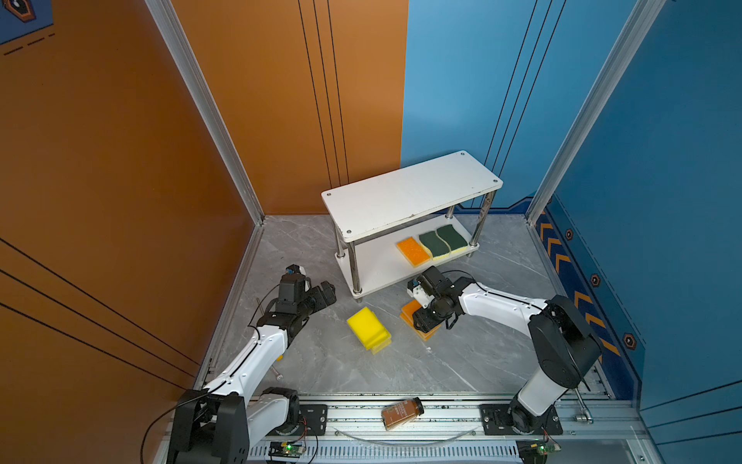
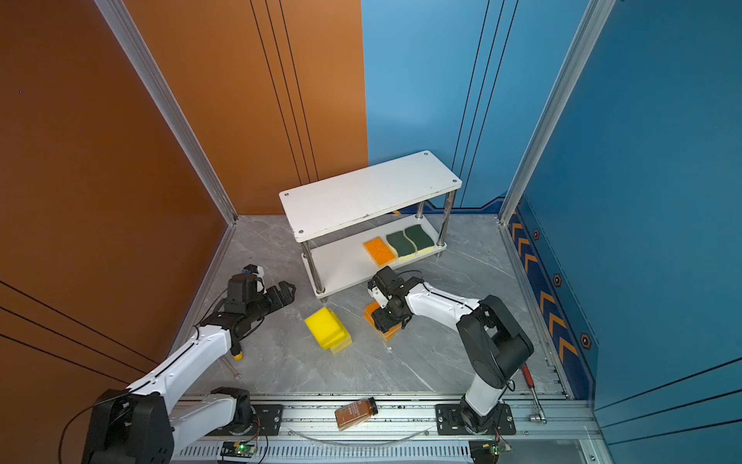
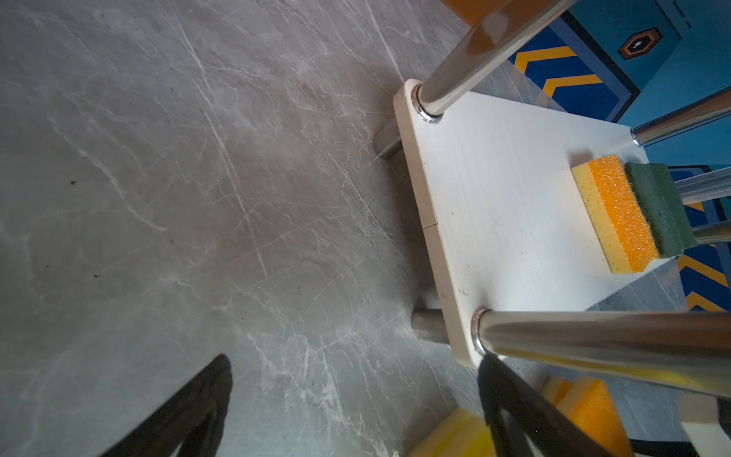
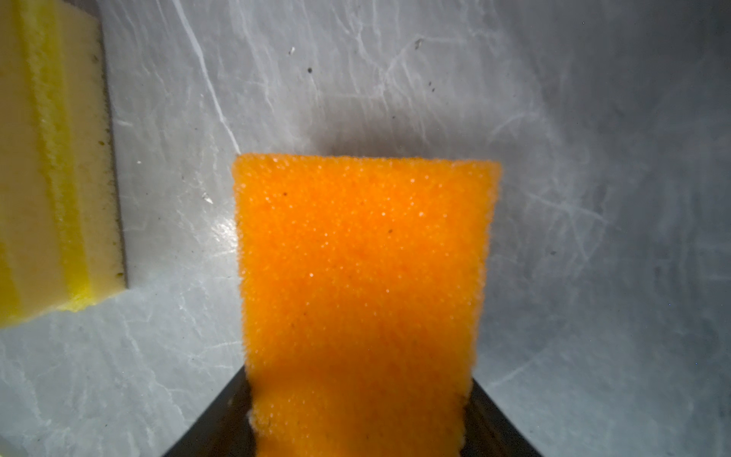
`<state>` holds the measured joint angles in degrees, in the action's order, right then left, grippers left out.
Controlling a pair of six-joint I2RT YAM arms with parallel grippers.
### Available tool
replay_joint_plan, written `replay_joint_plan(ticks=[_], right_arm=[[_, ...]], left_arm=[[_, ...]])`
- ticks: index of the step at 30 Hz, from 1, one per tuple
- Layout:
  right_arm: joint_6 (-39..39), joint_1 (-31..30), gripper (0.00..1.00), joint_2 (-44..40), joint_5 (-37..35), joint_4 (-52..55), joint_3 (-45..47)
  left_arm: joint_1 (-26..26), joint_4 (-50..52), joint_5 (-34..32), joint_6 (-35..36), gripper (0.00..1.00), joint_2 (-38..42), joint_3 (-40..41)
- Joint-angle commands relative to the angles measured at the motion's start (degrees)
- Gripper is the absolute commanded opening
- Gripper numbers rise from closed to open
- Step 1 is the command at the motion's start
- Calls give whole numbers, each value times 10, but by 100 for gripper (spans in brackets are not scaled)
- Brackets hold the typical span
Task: Arrange cleaning sponges on a shelf
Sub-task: Pick up the cleaning sponge, then place the cleaning sponge at the shelf.
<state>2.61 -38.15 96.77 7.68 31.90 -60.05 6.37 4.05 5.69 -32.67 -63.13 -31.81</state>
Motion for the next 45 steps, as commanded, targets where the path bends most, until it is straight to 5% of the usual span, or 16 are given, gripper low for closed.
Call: replay_joint_plan(ticks=[1, 24, 45], right_arm=[[0, 7, 63, -16, -2, -1, -5], [16, 26, 56, -93, 5, -110, -25], [-2, 22, 58, 104, -65, -189, -227]], left_arm=[[-3, -5, 10, -3, 98, -2, 6], [-4, -4, 10, -3, 98, 4, 10], [-6, 2, 11, -3, 98, 21, 13]])
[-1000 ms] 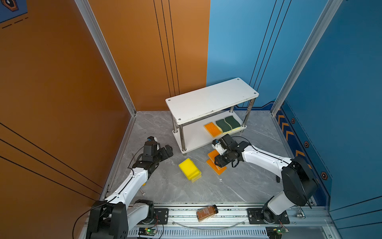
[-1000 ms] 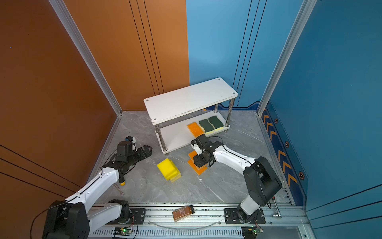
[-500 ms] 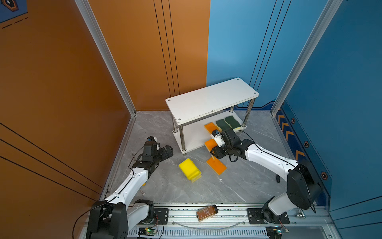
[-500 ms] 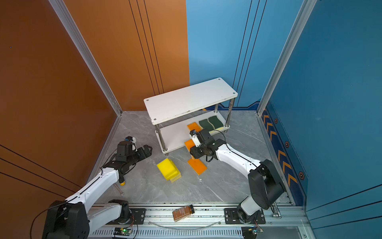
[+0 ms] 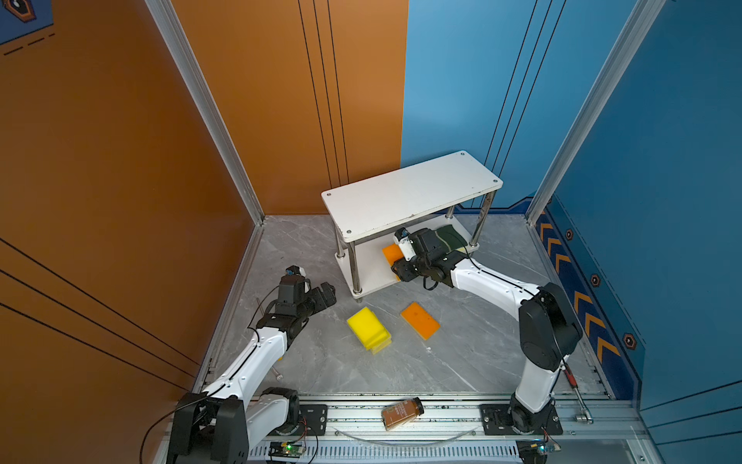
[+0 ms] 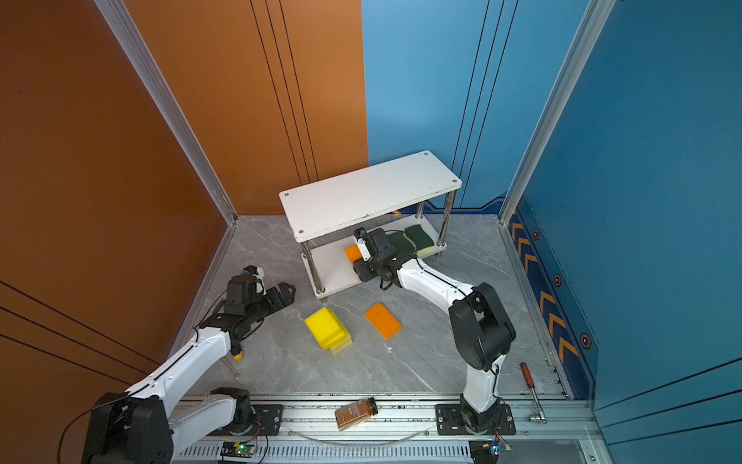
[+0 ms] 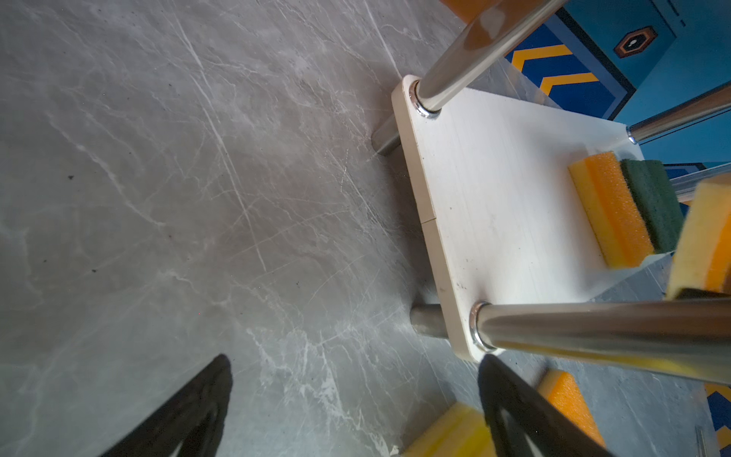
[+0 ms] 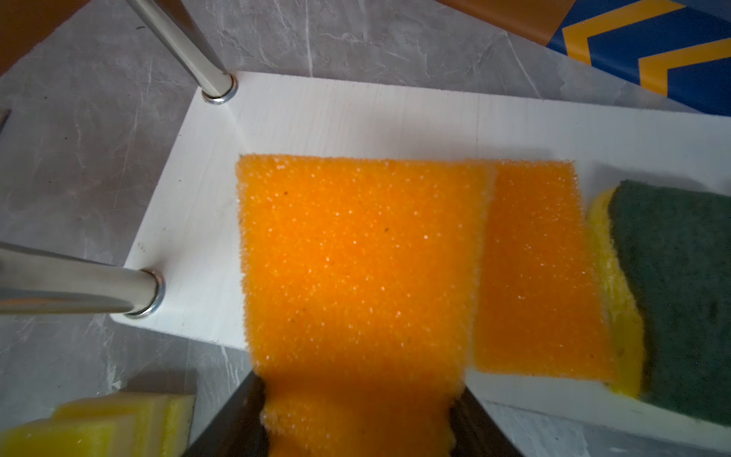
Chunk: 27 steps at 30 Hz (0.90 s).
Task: Arrange cleaning sponges on a shelf
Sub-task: Place the cleaning sponge at the shelf.
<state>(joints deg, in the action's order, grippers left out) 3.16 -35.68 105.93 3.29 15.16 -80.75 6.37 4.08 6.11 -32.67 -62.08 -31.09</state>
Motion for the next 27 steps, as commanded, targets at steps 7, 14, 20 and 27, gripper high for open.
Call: replay_joint_plan(ticks=[7, 14, 20, 27], right_arm=[[-4, 0, 58, 54, -25, -29, -45], [4, 4, 59, 84, -22, -55, -51], [6, 10, 62, 106, -21, -56, -60], [4, 16, 68, 116, -30, -56, -52]], left_arm=[[-6, 3, 6, -3, 98, 14, 8], [-6, -1, 10, -4, 98, 6, 5], [-6, -1, 9, -5, 98, 9, 8], [-6, 1, 7, -5, 98, 9, 9]])
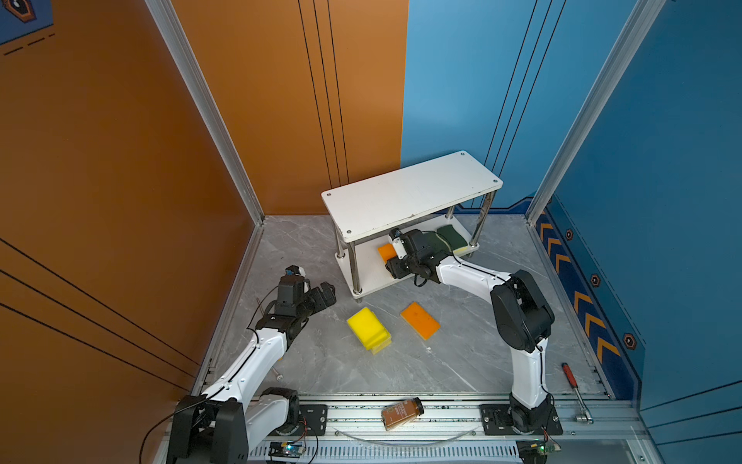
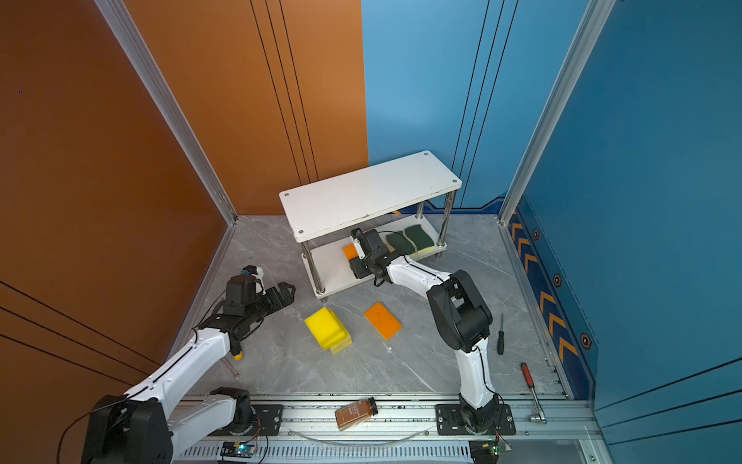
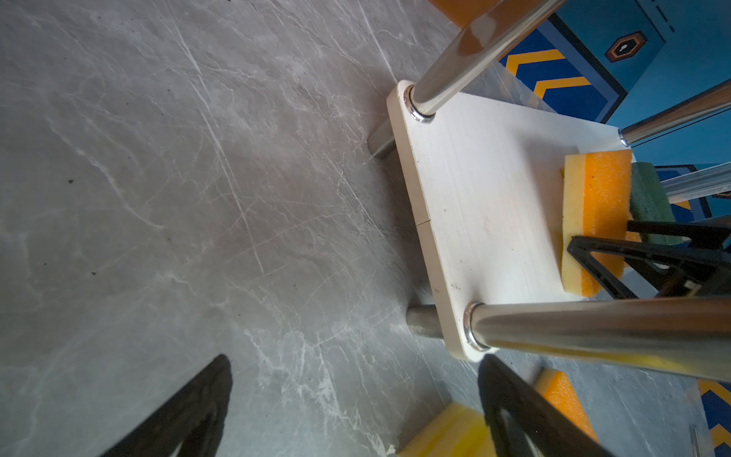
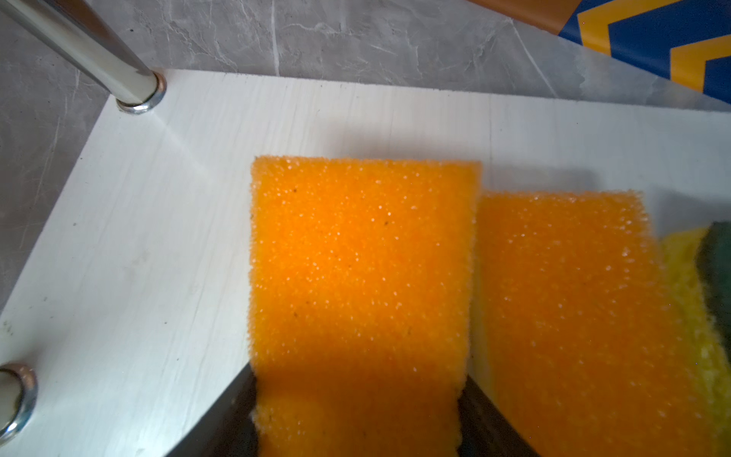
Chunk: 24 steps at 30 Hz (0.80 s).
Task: Arrange cleaning sponges on a shelf
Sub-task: Place the cleaning sponge at the shelf.
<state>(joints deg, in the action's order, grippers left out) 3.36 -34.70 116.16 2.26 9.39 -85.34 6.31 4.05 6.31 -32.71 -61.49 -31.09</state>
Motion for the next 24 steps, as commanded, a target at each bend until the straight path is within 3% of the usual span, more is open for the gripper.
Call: replay_joint_plan(ticks=[1, 19, 24], right_arm=[[2, 6, 70, 14, -20, 2, -6], [-29, 5, 98, -66, -60, 5, 26], [-45, 6, 100, -108, -62, 19, 45]], left_arm=[[-6, 0, 5, -4, 98, 3, 8], [-4, -36, 10, -6, 98, -31, -4], [-1, -38, 10, -10, 98, -29, -4]])
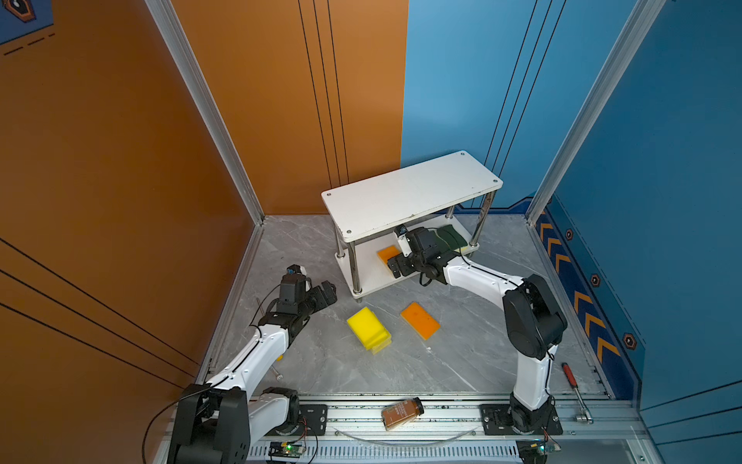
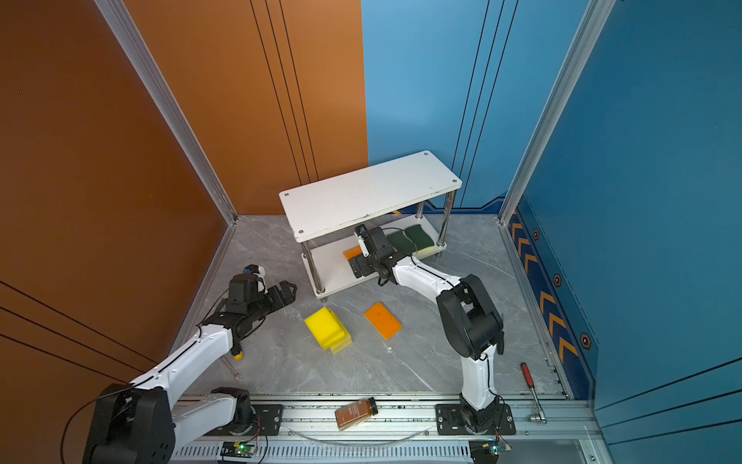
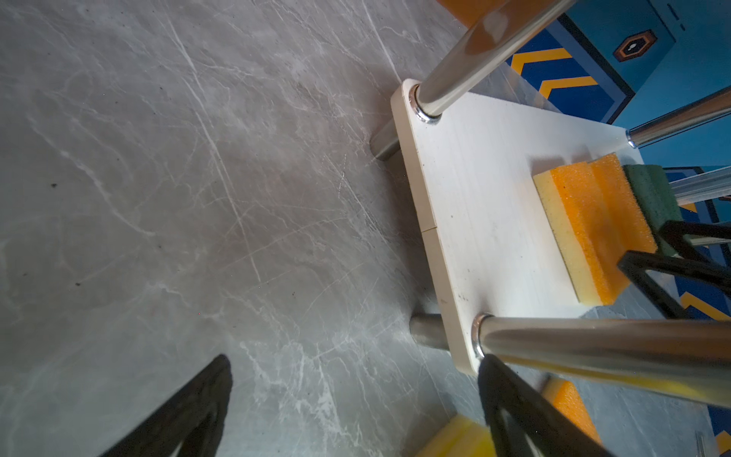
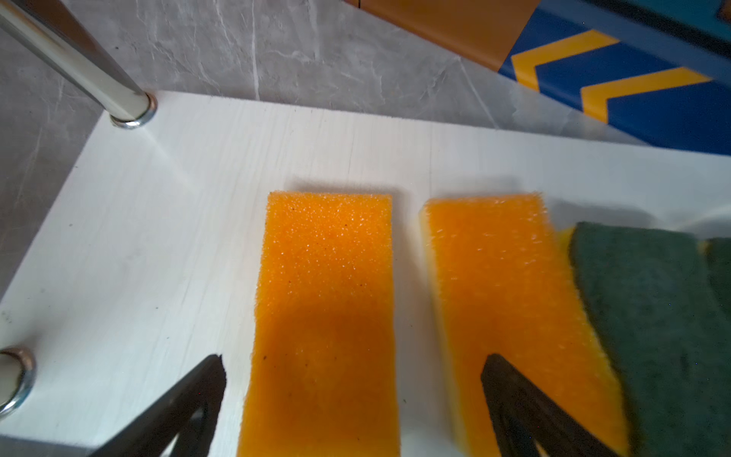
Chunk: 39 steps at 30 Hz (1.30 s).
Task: Arrange cleaning sponges on a shelf
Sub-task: Place the cleaning sponge at the shelf, then pick up the cleaning sponge at the center of the table.
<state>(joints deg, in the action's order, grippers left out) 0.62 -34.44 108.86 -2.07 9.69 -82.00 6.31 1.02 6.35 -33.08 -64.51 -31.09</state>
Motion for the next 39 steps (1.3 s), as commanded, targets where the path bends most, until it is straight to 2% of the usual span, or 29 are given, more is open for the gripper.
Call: replay_joint_plan(ticks=[1, 6, 10, 17, 21, 27, 34, 39], right_arm=[[-19, 3, 100, -44, -15, 21, 15], [-29, 0, 100, -89, 17, 57, 41], [-33, -11, 100, -139, 11, 97, 72], [7, -16, 100, -255, 48, 150, 169], [40, -22, 100, -294, 77, 183, 220], [78, -50, 100, -297, 85, 230, 267], [109, -51, 100, -287, 42, 199, 328], [108, -11, 100, -282, 125, 138, 364]], left_arm=[[-1, -8, 9, -6, 98, 2, -3], [0, -7, 9, -7, 98, -2, -7], [2, -1, 16, -11, 98, -11, -20], [14, 0, 16, -9, 98, -20, -28], [17, 0, 16, -7, 98, -11, -17], [18, -2, 17, -2, 98, -4, -5], [28, -2, 21, 19, 98, -25, -9], [31, 16, 20, 18, 98, -39, -36]])
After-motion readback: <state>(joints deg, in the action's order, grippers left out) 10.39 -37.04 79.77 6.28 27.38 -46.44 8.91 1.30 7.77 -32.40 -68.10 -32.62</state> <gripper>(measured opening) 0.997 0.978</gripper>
